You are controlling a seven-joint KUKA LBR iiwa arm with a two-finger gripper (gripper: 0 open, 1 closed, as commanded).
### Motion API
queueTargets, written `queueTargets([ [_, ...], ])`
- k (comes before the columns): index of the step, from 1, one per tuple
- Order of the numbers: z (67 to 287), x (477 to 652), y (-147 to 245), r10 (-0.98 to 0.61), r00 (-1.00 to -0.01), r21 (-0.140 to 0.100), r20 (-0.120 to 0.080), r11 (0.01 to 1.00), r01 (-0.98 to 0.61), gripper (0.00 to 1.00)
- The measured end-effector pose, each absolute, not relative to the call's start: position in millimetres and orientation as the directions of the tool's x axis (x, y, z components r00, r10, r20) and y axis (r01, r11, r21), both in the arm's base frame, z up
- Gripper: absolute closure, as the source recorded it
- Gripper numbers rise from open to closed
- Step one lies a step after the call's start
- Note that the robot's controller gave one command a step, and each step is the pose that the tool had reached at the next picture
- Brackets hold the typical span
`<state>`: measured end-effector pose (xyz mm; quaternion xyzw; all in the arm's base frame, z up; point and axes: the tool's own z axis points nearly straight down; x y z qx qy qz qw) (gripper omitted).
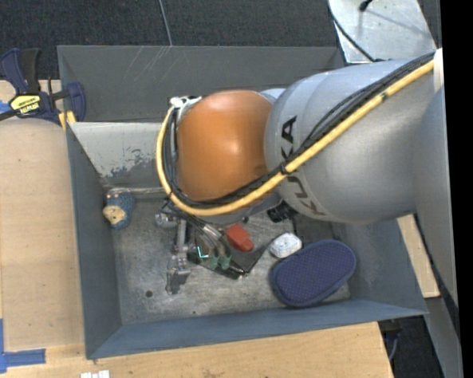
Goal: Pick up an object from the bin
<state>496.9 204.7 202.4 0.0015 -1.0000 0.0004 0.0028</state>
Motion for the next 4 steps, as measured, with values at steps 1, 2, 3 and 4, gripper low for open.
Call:
queueTargets([
  [1,170.1,577.0,136.7,-0.161,-0.987,-0.003,-0.004,0.987,-0.161,0.0],
  [2,115.7,584.8,113.8,-0.232,-0.973,0.005,-0.012,0.973,-0.232,0.0],
  [3,112.0,557.3,125.6,0.144,-0.99,0.001,-0.001,0.99,0.144,0.0],
  [4,84.3,570.3,107.4,0.02,-1.0,0.016,0.008,1.0,0.02,0.0],
])
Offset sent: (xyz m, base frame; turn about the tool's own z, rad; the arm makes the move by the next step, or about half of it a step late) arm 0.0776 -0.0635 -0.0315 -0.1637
